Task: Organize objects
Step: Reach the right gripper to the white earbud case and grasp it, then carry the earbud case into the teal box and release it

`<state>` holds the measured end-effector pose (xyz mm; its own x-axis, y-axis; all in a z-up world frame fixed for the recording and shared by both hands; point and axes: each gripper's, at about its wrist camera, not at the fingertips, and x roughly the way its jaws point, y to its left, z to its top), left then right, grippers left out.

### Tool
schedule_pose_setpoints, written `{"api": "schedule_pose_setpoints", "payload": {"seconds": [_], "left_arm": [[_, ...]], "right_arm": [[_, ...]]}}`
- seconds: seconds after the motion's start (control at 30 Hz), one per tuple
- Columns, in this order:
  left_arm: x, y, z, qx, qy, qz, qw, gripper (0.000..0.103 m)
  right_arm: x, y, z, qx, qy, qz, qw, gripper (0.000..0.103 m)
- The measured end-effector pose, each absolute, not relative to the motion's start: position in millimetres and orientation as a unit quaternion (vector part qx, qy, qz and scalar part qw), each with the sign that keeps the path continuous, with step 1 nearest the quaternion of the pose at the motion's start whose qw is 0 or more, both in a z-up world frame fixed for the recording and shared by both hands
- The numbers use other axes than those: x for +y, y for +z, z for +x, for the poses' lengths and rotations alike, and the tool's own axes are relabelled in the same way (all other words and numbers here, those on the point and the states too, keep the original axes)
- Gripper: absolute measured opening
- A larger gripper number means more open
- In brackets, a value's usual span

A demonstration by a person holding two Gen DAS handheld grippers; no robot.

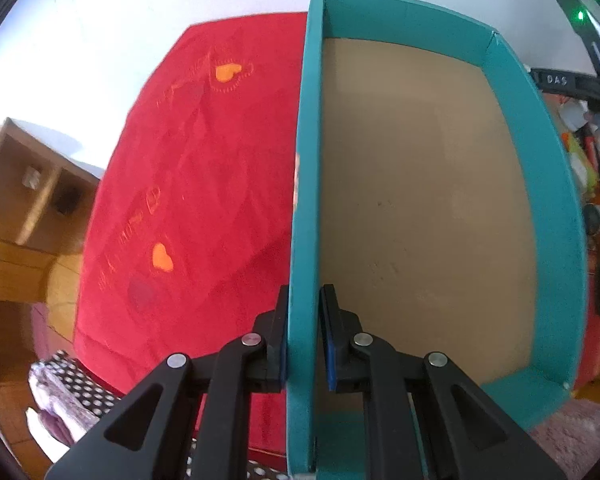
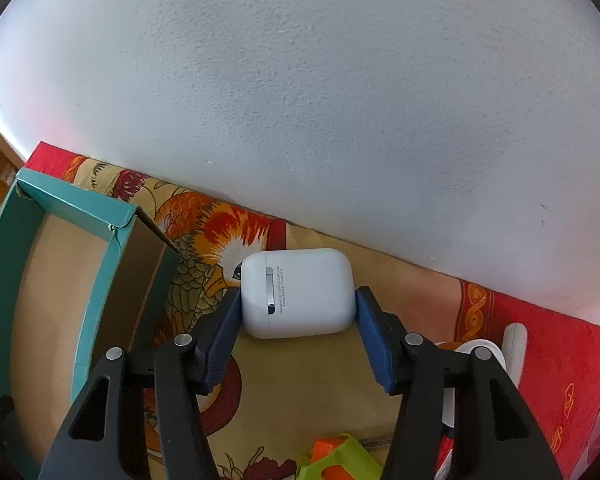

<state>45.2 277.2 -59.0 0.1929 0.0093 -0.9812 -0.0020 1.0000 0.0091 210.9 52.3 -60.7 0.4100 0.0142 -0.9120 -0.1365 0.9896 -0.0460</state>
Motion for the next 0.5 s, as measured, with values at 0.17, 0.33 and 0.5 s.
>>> {"api": "schedule_pose_setpoints", "payload": {"seconds": [0.17,0.33,0.5], "left_arm": [[289,-63,32,0.656,-0.015,-0.031,0.754,0.013],[273,-59,27,0.639,-0.013,0.022,0.769,0.008],[271,-51,29,0.628,-0.02,0.026,0.778,0.008]], "right_arm": [[42,-51,200,0.534,0.042,-0.049,0.843,0.057],[46,-23,180,0.515,0.04,-0.052,0.855,0.058],[74,17,162,0.508,0.081,-0.053,0.856,0.058]]}}
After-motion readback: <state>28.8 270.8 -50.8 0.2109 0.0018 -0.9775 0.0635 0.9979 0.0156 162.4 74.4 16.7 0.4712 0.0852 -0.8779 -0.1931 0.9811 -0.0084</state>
